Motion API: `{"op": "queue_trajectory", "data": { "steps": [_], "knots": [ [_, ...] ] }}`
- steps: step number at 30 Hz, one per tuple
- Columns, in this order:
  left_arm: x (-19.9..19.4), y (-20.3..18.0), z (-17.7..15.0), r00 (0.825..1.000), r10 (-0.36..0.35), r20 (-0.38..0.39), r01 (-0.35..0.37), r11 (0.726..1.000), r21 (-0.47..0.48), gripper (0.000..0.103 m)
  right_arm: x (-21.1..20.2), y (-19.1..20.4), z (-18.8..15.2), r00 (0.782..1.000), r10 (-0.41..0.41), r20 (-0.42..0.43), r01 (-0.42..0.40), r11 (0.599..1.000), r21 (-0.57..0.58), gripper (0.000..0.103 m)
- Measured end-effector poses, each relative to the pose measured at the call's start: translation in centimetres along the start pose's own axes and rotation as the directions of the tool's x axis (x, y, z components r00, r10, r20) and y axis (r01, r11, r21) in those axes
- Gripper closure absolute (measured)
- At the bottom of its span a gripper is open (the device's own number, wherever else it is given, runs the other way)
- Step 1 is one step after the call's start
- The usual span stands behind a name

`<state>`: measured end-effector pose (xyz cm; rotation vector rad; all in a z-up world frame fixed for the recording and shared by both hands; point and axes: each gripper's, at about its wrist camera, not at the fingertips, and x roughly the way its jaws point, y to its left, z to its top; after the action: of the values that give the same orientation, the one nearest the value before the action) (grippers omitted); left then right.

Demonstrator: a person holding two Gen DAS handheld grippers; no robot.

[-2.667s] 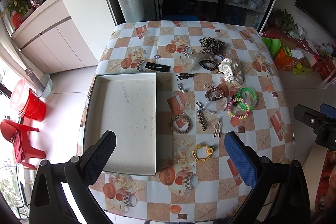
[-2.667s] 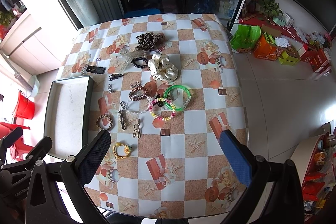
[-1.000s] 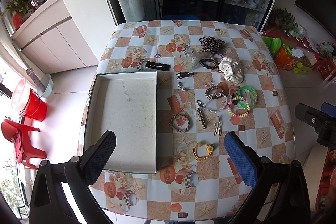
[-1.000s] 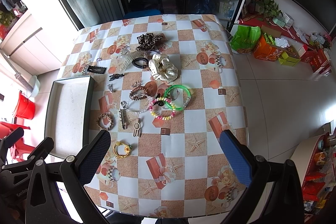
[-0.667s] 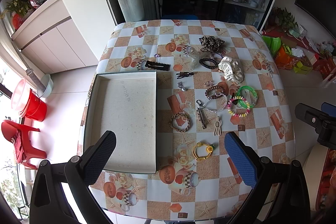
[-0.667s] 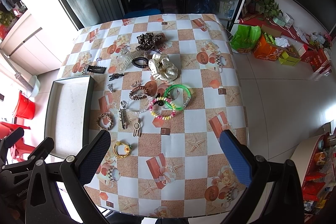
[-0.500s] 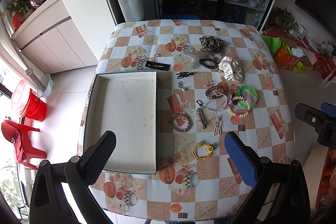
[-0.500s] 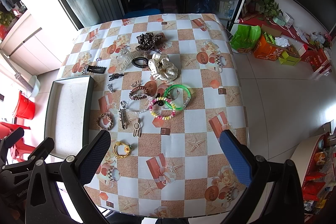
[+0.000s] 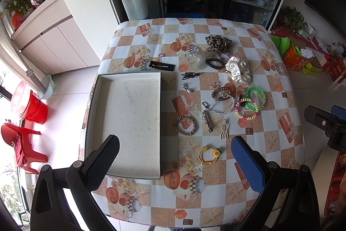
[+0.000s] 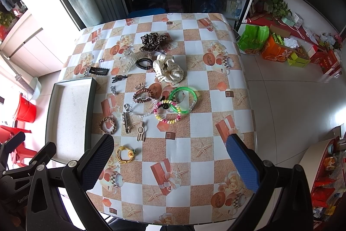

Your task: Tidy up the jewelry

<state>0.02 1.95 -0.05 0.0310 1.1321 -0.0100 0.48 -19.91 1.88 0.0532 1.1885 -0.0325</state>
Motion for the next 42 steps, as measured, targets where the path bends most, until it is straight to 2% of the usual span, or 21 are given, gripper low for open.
{"op": "queue_trajectory", "data": {
  "steps": [6,14,24,34,35,36,40,42],
  "knots": [
    [1.1,0.7,-1.4,0.999,-0.017,-0.035,0.017,1.000,0.000,0.000,1.1,0.6,-0.3,1.000,0.003,-0.018,-0.003,1.000,0.008,0.000],
    [3.5,-0.5,-1.9,0.993,-0.056,-0.106,0.059,0.998,0.020,0.000,3.9,-1.9,-1.2,0.996,0.008,-0.086,-0.004,0.999,0.054,0.000],
    [8.8,-1.8,-3.1,0.973,-0.092,-0.214,0.098,0.995,0.017,0.000,8.4,-4.1,-1.5,0.986,0.038,-0.164,-0.019,0.993,0.114,0.000],
    [13.6,-4.0,-3.7,0.963,-0.114,-0.245,0.120,0.993,0.012,0.000,13.3,-4.8,-1.0,0.978,0.091,-0.190,-0.065,0.988,0.143,0.000],
    [14.1,-4.2,-3.9,0.962,-0.112,-0.248,0.120,0.993,0.016,0.006,13.9,-4.9,-0.9,0.976,0.102,-0.192,-0.073,0.986,0.150,0.001],
    [14.6,-4.5,-4.0,0.960,-0.112,-0.258,0.122,0.992,0.020,0.008,14.5,-5.0,-0.9,0.974,0.115,-0.195,-0.084,0.984,0.160,0.001],
    [16.5,-5.5,-4.7,0.957,-0.104,-0.271,0.118,0.992,0.036,0.008,17.0,-5.2,-0.6,0.966,0.152,-0.209,-0.112,0.975,0.194,0.009],
    [17.3,-5.9,-5.1,0.958,-0.097,-0.269,0.115,0.992,0.051,0.008,18.4,-5.4,-0.6,0.961,0.167,-0.219,-0.119,0.969,0.215,0.010]
  ]
}}
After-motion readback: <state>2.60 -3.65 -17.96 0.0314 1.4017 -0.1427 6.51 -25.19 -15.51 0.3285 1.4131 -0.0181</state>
